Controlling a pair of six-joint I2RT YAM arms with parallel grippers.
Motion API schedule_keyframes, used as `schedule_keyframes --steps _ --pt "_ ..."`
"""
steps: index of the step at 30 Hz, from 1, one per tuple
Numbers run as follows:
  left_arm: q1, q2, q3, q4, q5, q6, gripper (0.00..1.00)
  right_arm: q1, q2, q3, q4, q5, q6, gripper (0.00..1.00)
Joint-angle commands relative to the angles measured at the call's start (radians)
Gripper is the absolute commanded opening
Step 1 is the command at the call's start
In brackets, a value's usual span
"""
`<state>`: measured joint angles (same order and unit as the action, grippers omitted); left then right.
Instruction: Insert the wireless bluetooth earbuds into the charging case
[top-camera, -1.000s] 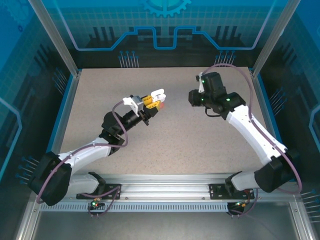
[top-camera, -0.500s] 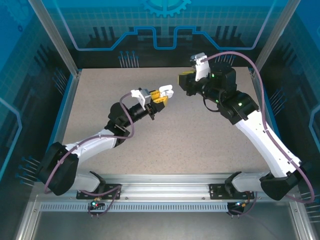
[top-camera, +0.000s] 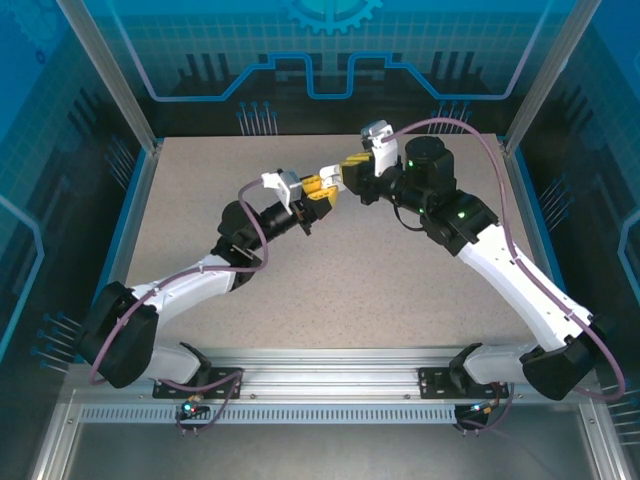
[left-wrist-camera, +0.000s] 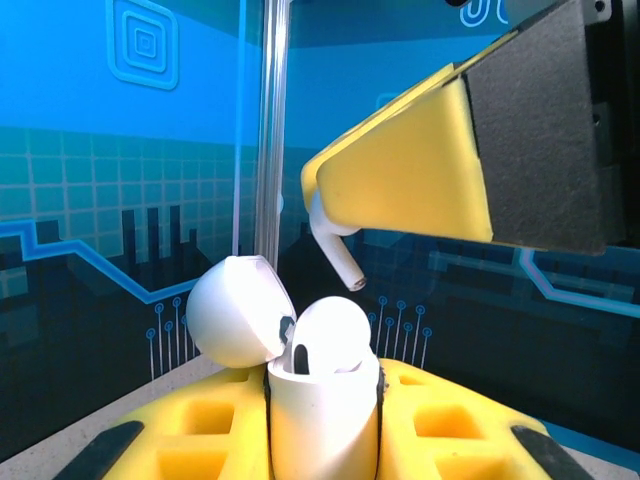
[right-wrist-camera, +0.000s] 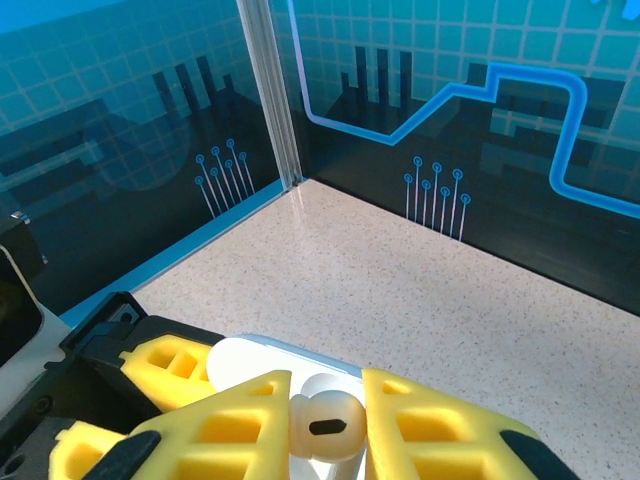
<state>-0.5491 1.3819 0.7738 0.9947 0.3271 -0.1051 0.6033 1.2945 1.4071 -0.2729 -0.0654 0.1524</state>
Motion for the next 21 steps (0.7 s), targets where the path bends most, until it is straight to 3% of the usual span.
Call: schedule_keyframes --steps 1,21 --pt "-0.007 0.007 0.038 0.010 -0.008 -0.019 0.00 0.013 -0.018 -0.022 0.083 -0.016 -0.010 0.20" --pt "-0.010 0.022 0.046 0.014 -0.026 -0.099 0.00 0.013 -0.044 -0.163 0.264 0.064 0.028 0.18"
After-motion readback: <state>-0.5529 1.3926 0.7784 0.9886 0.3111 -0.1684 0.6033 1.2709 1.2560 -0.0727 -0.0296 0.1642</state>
